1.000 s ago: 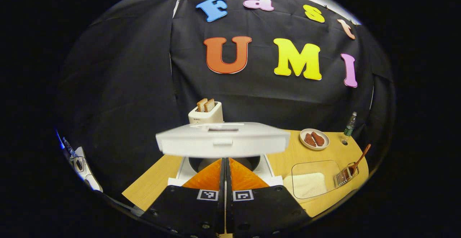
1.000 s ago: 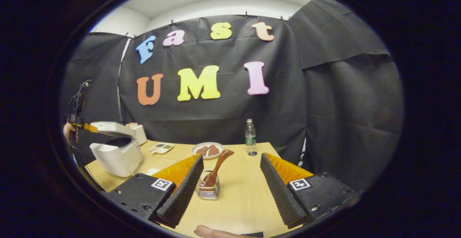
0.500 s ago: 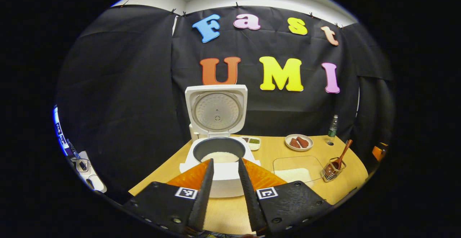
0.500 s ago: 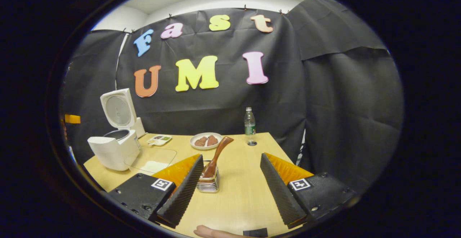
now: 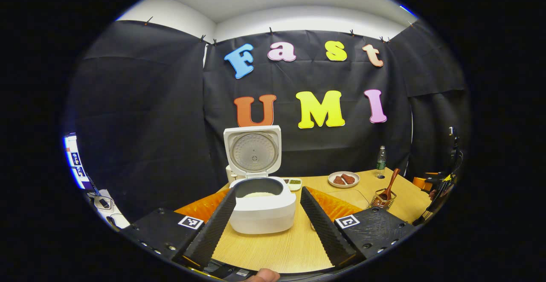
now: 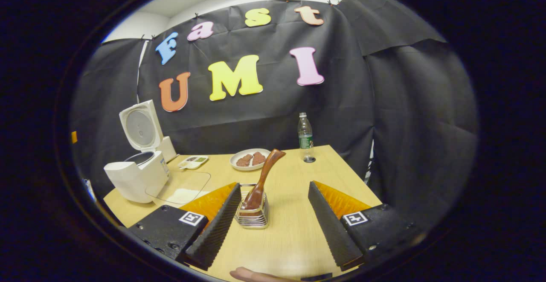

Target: Close the left gripper, press the button to open the rice cooker; take a wooden spoon from the chopstick holder with the right hand, scoop a spoonful of rice and pour it into the rice cooker, then put the wooden spoon back into the chopstick holder.

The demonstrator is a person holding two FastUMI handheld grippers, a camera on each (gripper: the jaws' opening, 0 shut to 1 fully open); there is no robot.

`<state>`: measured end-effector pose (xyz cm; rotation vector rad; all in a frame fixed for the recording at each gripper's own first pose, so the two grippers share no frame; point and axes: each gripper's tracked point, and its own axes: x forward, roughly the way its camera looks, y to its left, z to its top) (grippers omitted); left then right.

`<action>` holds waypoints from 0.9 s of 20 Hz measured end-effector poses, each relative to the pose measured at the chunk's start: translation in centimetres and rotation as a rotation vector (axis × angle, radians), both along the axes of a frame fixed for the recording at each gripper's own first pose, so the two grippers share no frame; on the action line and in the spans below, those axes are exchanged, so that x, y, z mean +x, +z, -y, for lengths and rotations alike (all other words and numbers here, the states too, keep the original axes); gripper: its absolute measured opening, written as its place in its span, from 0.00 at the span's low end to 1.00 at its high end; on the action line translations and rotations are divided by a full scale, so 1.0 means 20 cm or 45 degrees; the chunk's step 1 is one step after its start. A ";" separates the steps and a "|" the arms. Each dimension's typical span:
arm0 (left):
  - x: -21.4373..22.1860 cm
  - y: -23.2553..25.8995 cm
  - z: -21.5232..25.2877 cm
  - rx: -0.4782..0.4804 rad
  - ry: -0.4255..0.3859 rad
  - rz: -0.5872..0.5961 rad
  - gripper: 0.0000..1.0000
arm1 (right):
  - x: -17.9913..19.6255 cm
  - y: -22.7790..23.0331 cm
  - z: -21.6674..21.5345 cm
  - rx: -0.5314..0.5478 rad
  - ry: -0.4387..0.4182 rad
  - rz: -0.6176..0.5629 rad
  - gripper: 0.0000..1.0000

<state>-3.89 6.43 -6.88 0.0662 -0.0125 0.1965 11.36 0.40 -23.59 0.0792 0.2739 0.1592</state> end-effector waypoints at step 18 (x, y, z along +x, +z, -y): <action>-0.27 -0.20 -0.03 0.049 -0.057 0.012 0.95 | 0.59 -0.27 -0.19 0.258 0.030 -0.084 0.94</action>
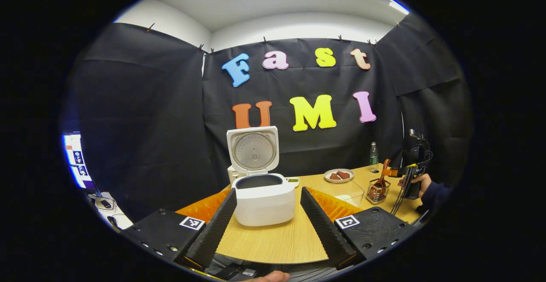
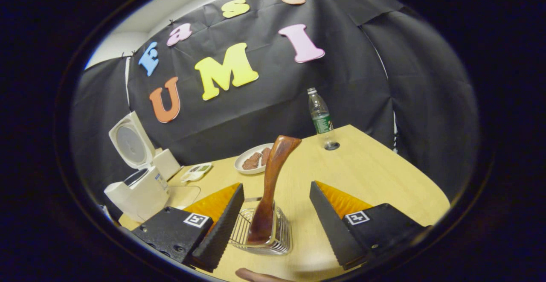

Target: Close the left gripper, press the button to open the rice cooker; take a wooden spoon from the chopstick holder with the right hand, scoop a spoonful of rice and pour it into the rice cooker, then put the wooden spoon back into the chopstick holder.

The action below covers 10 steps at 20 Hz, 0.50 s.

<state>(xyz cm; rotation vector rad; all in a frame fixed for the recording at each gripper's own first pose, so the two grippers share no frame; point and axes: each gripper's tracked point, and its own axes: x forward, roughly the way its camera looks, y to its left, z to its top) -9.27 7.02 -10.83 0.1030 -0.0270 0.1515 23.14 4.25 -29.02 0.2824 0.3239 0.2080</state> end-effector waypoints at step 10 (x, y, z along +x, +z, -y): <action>-0.01 -0.05 -0.12 -0.031 0.019 -0.029 0.95 | 0.16 -0.09 -0.11 0.101 -0.030 -0.145 0.25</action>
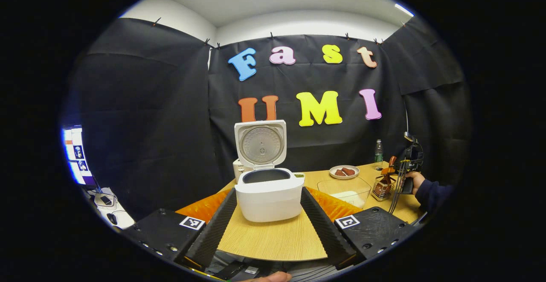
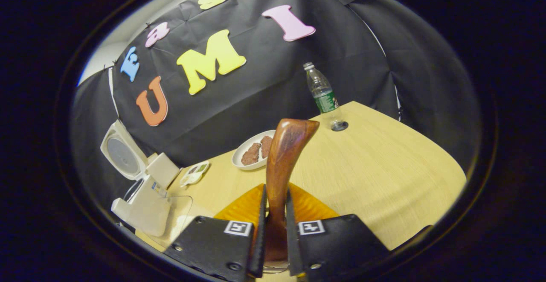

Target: Close the left gripper, press the button to open the rice cooker; take a wooden spoon from the chopstick holder with the right hand, scoop a spoonful of rice and pour it into the rice cooker, then put the wooden spoon back into the chopstick holder.

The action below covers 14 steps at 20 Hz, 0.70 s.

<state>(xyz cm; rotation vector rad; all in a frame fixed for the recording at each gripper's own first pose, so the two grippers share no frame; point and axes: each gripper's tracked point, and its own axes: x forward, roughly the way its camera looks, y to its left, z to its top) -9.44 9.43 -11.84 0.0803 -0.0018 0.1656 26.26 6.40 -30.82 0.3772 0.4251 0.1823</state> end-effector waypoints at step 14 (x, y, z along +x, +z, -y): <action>-0.02 -0.10 -0.04 -0.050 -0.020 -0.047 0.95 | -0.16 0.50 -0.13 -0.266 -0.004 0.305 0.19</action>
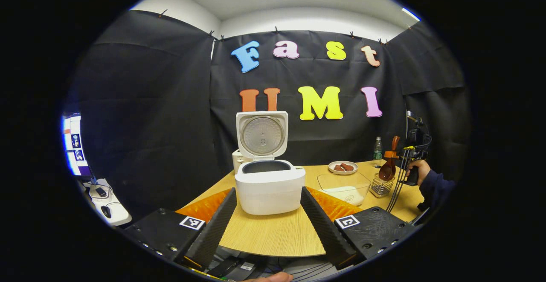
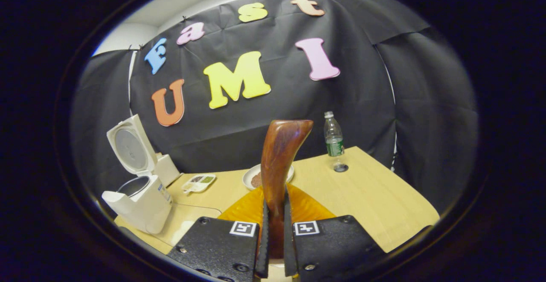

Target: Close the left gripper, press the button to open the rice cooker; take a wooden spoon from the chopstick holder with the right hand, scoop a spoonful of rice and pour it into the rice cooker, then put the wooden spoon back into the chopstick holder.

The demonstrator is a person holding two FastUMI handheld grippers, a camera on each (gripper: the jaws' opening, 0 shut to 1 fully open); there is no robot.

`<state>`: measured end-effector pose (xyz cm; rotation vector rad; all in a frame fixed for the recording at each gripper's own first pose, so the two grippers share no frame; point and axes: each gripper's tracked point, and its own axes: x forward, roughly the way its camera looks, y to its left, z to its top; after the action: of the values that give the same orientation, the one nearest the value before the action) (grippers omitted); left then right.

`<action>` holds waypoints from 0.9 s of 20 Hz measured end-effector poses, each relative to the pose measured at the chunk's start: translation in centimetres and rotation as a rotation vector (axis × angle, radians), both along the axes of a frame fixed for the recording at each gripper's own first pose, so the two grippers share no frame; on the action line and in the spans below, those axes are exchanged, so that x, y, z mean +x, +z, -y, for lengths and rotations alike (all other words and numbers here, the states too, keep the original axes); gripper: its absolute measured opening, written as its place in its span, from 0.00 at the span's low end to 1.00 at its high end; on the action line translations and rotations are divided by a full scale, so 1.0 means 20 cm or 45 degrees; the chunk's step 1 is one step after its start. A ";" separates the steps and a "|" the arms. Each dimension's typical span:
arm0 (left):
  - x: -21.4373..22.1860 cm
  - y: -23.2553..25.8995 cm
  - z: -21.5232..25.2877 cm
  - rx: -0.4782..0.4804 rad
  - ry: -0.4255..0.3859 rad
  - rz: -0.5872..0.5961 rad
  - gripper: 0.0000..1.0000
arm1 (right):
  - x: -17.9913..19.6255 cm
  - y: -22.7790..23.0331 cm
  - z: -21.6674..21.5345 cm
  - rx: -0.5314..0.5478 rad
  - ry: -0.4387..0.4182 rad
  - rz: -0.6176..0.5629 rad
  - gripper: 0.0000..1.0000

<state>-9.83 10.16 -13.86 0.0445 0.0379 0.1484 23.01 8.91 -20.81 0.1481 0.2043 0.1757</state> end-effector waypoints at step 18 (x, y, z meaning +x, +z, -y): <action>-0.05 -0.05 -0.03 0.034 0.008 -0.015 0.96 | -0.12 -0.05 -0.81 -0.190 0.180 0.090 0.19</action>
<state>-10.75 10.70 -14.87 0.0719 0.0478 0.1550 20.63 25.12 -21.75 -0.0210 0.1564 0.3053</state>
